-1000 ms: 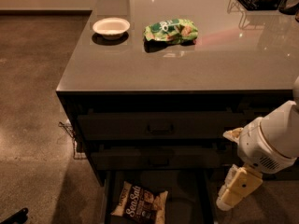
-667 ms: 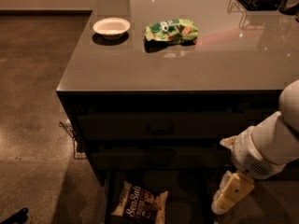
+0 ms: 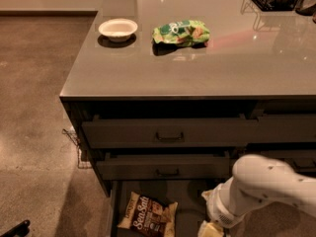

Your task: Pick brown chip bag from bottom drawer and place on counter

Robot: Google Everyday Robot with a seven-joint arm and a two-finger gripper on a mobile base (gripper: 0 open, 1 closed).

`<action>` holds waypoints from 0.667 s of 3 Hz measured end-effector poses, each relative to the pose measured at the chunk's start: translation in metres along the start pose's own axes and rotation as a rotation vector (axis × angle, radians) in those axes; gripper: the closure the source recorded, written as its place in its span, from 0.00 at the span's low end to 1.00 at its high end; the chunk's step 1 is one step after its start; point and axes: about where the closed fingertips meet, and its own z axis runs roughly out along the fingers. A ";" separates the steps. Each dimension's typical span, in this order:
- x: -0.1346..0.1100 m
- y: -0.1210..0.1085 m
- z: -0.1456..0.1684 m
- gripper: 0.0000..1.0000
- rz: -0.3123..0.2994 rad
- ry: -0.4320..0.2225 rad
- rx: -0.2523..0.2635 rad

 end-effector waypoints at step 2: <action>0.011 -0.010 0.092 0.00 0.051 -0.083 -0.039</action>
Offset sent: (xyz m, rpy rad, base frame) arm -0.0026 0.0162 -0.0647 0.0585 0.0211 -0.0244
